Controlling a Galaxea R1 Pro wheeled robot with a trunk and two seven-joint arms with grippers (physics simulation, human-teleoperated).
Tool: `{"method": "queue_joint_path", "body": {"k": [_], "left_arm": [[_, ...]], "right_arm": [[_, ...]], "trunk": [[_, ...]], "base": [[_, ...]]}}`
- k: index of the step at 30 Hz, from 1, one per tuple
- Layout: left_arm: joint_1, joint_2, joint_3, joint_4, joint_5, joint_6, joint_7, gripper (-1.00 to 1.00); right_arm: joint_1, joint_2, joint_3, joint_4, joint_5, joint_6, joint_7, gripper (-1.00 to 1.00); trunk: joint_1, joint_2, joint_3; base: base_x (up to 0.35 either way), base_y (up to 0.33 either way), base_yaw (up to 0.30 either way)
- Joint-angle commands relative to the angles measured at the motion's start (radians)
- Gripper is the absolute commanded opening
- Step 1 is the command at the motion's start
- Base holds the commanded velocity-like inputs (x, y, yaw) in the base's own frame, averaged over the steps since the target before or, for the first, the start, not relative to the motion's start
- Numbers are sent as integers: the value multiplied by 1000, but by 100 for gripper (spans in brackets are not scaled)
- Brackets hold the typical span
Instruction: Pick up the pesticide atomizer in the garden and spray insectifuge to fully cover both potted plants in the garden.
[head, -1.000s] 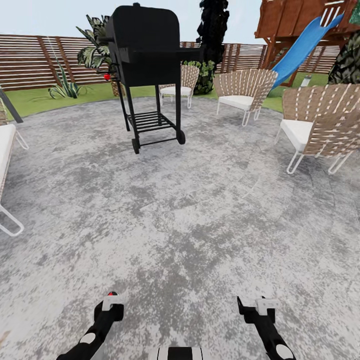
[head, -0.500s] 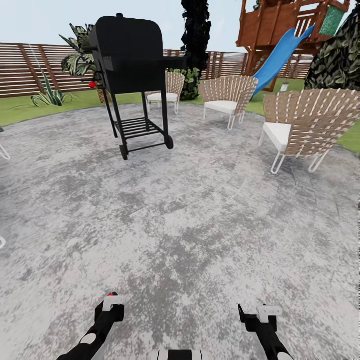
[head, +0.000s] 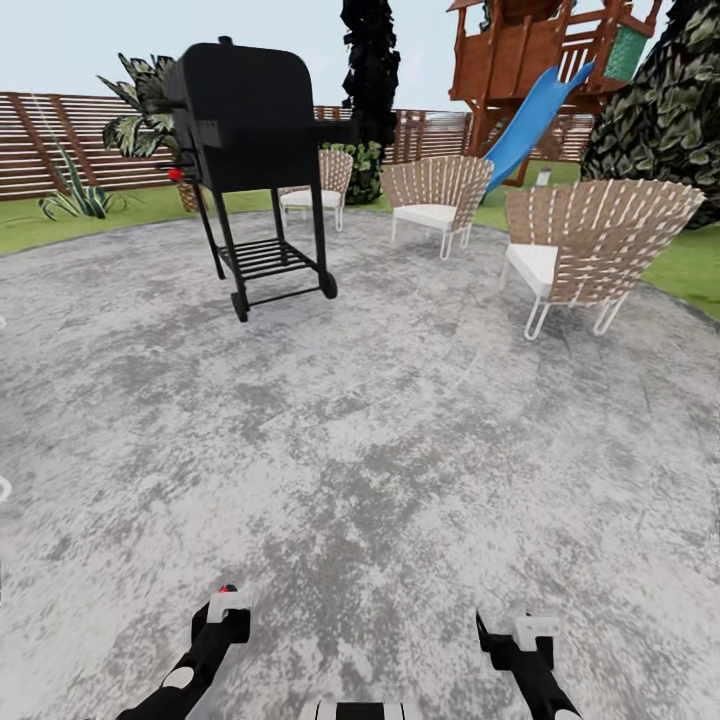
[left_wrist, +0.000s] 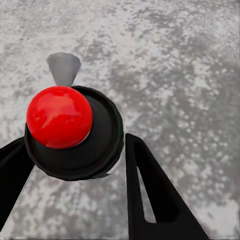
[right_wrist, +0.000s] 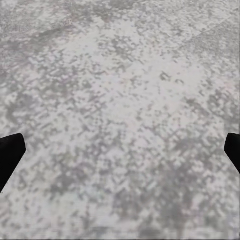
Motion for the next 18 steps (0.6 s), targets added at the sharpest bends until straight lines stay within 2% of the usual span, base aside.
{"method": "queue_joint_path", "body": {"k": [1,8,18], "left_arm": [[0,0,2,1,-1,-3,-1,-100],[0,2,3,0,1,-3,-1,-100],[0,4,2,-1,-5,-6,-1,-100]], "right_arm": [[-1,0,-1,1,0,-3,0,100],[-1,0,-1,1,-1,-2,-1,100],[-1,0,-3,1,-2,-4,-2,100]], "trunk": [[-1,0,-1],[-1,0,-1],[-1,0,-1]], "base": [[-215,248,-206],[-131,259,-257],[-4,21,-275]]}}
